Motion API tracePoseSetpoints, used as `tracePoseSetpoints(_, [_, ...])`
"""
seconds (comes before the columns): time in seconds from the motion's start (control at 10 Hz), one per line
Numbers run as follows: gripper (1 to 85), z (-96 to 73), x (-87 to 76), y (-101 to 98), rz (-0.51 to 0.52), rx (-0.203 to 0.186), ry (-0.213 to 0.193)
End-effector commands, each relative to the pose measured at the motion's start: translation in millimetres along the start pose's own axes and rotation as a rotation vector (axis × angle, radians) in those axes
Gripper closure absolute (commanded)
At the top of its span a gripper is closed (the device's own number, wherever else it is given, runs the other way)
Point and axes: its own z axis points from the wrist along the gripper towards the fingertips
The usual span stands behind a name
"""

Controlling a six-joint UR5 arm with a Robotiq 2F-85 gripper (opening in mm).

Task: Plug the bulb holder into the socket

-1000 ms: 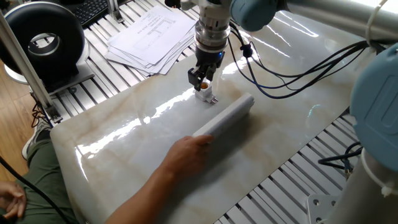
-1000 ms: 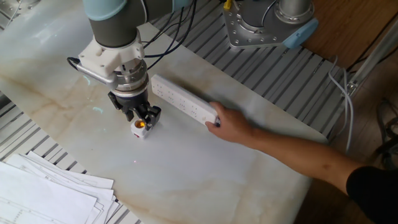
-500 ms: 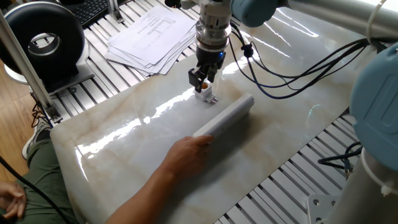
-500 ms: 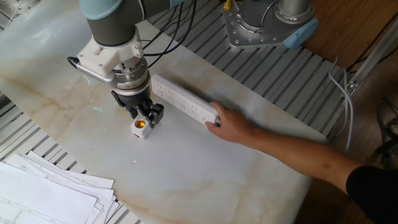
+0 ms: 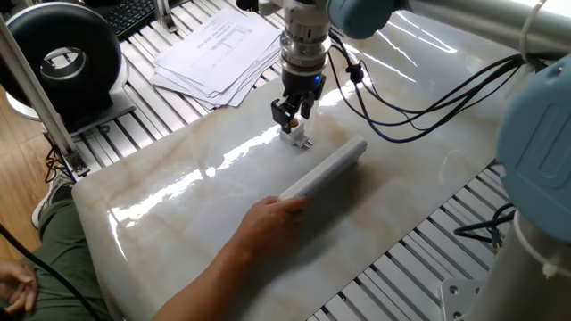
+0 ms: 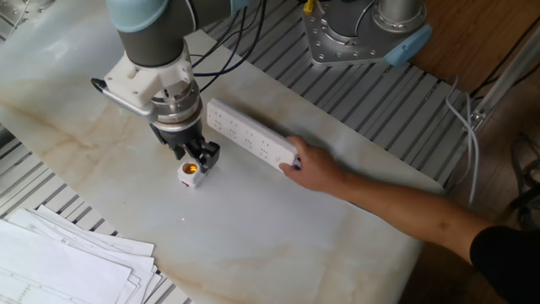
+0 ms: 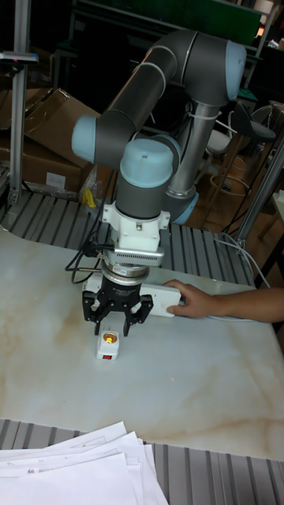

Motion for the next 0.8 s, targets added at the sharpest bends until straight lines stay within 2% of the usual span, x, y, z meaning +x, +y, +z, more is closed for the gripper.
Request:
tracePoseSetpoints(0.0, [29.7, 11.6, -8.4, 1.3, 0.03, -0.014, -0.016])
tracePoseSetpoints(0.5, [31.7, 27.5, -7.4, 0.0, 0.046, -0.02, -0.007])
tracePoseSetpoints(0.6, [56.0, 26.7, -7.2, -0.7, 0.088, -0.015, -0.005])
tracePoseSetpoints(0.7, [84.3, 25.5, -3.3, -10.2, 0.119, 0.027, 0.012])
